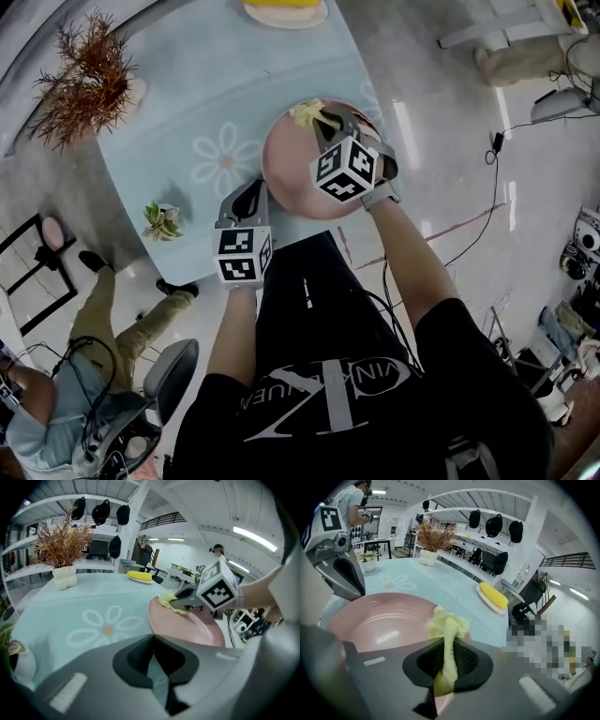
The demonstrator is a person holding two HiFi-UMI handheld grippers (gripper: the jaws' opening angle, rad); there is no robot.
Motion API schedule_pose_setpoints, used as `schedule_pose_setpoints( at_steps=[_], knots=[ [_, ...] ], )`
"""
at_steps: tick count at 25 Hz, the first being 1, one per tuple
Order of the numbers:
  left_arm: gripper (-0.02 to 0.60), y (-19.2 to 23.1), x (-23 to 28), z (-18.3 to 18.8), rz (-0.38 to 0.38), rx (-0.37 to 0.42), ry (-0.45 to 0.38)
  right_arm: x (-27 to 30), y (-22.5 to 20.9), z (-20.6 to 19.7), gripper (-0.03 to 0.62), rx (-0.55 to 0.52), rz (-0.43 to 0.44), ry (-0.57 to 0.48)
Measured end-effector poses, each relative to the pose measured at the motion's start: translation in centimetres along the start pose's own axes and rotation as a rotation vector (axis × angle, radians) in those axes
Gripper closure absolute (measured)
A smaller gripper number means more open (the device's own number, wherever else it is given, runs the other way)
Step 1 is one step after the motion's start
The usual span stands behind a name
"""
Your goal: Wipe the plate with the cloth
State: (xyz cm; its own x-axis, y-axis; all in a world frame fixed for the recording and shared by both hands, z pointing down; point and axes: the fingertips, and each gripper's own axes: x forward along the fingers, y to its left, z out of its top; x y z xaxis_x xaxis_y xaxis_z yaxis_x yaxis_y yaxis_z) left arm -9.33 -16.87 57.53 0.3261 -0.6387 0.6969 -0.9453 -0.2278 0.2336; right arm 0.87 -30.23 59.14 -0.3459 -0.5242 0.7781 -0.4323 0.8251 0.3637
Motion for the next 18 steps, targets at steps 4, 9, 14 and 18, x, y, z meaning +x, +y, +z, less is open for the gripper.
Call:
schedule_pose_setpoints(
  at_steps=[4, 9, 14, 18],
  knots=[
    [0.581, 0.2, 0.0, -0.1, -0.001, -0.004, 0.002, -0.9, -1.1, -2.2, 0.554, 0.019, -0.041, 0.06],
    [0.581, 0.2, 0.1, 0.0, 0.001, -0.01, -0.001, -2.7, -1.3, -5.4, 0.556, 0.064, -0.059, 0.131],
    [0.581, 0.3, 0.1, 0.0, 0.006, -0.015, -0.001, -4.8, 0.0, -8.1, 0.556, 0.121, -0.042, 0.182],
    [0.581, 0.4, 0.1, -0.1, 0.009, -0.025, -0.003, -6.5, 1.8, -9.6, 0.556, 0.207, -0.002, 0.211]
  ],
)
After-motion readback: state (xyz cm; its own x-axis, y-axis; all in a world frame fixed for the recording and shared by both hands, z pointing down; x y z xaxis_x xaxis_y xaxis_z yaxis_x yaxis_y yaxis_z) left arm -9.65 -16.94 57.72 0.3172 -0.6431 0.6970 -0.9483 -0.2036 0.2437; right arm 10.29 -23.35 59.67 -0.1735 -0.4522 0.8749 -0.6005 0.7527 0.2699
